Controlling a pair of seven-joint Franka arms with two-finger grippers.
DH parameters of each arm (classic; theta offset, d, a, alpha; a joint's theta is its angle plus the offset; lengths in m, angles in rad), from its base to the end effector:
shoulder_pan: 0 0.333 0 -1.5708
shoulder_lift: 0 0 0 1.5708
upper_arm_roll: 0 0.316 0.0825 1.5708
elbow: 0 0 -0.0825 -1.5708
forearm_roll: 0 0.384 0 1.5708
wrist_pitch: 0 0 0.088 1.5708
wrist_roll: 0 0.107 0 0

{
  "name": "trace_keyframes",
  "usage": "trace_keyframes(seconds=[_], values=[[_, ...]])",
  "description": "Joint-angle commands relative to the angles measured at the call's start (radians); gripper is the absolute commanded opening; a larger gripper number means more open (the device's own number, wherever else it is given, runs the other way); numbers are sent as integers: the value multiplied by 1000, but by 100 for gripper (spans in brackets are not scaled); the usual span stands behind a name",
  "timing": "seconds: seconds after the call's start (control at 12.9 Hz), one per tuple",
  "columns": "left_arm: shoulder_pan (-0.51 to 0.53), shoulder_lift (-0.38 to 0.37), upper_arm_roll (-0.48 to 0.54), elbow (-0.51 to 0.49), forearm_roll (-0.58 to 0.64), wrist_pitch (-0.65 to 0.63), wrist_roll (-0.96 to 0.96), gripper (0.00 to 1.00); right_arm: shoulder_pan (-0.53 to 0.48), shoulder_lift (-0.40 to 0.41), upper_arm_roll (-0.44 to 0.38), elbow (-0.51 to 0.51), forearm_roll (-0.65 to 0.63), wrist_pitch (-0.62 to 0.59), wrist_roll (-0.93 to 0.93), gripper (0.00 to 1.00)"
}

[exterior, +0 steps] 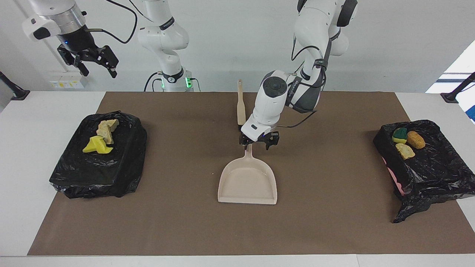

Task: Sweep and dump trash in bin

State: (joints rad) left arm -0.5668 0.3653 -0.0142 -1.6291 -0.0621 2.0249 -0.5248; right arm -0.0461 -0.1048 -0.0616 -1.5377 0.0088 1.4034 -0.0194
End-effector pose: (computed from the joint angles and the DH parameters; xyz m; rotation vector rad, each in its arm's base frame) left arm 0.5546 -0.3672 0.4119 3.0731 -0.0442 -0.0096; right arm 0.4999 -0.0551 0.6808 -3.1214 0.1351 0.0448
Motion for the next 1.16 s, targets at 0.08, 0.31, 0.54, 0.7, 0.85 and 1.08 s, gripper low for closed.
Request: trace_keyframes(seconds=[0.08, 0.31, 0.54, 0.7, 0.85, 1.08], values=[[111, -216, -4, -164, 93, -52, 116, 100, 11, -9, 40, -1, 2, -11, -17, 100], [241, -347, -4, -199, 93, -153, 328, 100, 9, -9, 39, -1, 2, -11, -17, 100], [347, -434, -1, -178, 91, -213, 472, 100, 9, -9, 40, -1, 2, -11, -17, 100], [390, -457, 6, -105, 85, -314, 538, 100, 9, -9, 39, -1, 2, -11, -17, 100], [429, -450, 7, 24, 82, -455, 633, 100, 12, -9, 40, -2, 0, -11, -17, 100], [453, -419, 13, 129, 71, -554, 678, 100, 38, -9, 35, -2, -10, -9, -14, 100]])
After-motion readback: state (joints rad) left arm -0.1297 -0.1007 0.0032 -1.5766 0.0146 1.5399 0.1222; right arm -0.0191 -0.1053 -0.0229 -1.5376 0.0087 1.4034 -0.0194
